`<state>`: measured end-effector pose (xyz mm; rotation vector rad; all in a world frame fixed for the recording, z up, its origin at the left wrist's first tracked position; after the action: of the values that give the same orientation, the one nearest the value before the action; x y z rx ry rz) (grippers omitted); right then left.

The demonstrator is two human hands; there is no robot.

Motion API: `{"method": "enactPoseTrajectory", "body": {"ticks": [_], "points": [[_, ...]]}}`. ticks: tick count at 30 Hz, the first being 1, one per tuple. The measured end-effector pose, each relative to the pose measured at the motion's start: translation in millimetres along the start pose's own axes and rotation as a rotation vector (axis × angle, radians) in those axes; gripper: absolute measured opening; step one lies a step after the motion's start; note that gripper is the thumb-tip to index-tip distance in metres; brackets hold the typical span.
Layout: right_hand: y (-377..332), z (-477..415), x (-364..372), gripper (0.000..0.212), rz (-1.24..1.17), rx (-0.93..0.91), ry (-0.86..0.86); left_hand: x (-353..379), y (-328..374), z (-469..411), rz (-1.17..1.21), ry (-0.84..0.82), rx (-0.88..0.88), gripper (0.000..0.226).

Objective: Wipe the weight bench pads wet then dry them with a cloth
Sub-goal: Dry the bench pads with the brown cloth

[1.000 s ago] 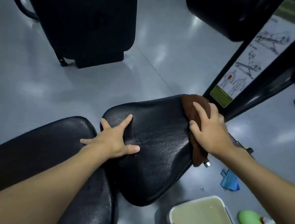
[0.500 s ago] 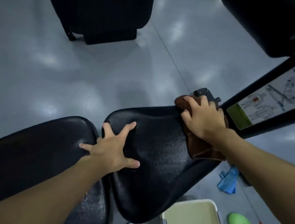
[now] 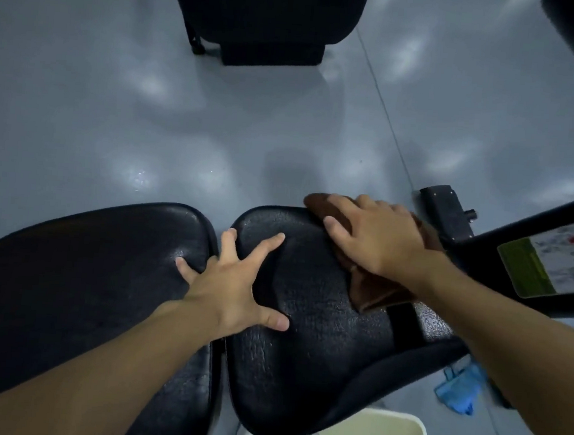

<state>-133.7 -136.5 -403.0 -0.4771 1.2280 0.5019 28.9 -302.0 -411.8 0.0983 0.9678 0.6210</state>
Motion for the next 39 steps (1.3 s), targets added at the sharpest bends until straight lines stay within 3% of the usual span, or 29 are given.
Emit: {"method": "enactPoseTrajectory", "body": {"ticks": [4,8,11,15,18,21,26,29,34,39], "points": [[36.4,13.2,-7.7,0.052,0.044,0.162,0.001,2.4,-2.7,0.6,-0.033,0.015,0.013,0.115],[17.2,4.7,-4.1,0.049,0.035,0.256,0.0,7.7,-5.0,0.7,-0.044,0.048,0.019,0.116],[-22.9,-7.4,5.3,0.046,-0.013,0.193,0.067,8.6,-4.5,-0.3,-0.058,0.051,0.025,0.117],[-80.6,-30.2,16.4,0.045,-0.166,-0.002,0.032,9.9,-6.1,1.5,-0.034,0.059,0.036,0.115],[-64.3,-27.4,15.7,0.047,-0.136,-0.12,0.055,12.2,-14.8,12.9,0.007,0.126,0.105,0.106],[-39.0,-24.2,11.6,0.044,-0.137,0.005,0.081,12.4,-33.2,21.7,0.019,0.196,0.126,0.102],[-81.4,-35.6,14.0,0.037,-0.165,0.098,0.078,18.9,-45.2,18.8,0.005,0.144,0.025,0.117],[-112.9,-45.4,16.3,0.039,-0.14,0.012,0.041,14.9,-50.5,21.3,0.098,0.177,0.059,0.115],[-175.4,-58.3,30.5,0.043,0.054,-0.216,-0.185,14.7,-73.7,32.3,0.321,0.285,0.069,0.095],[-179.1,-32.7,32.4,0.05,0.101,-0.401,-0.12,18.4,-86.3,38.4,0.443,0.252,0.033,0.09]]}}
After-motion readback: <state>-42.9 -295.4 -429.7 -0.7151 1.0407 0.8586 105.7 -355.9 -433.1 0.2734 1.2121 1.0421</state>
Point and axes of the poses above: each hand's wrist, its own z-axis away from the middle knuckle, its own x-axis out of the palm, y = z × x, the point moved 3 cm from there along -z, towards the middle knuckle, and after that the axes turned 5 degrees about -z, right-handed, at the moved point
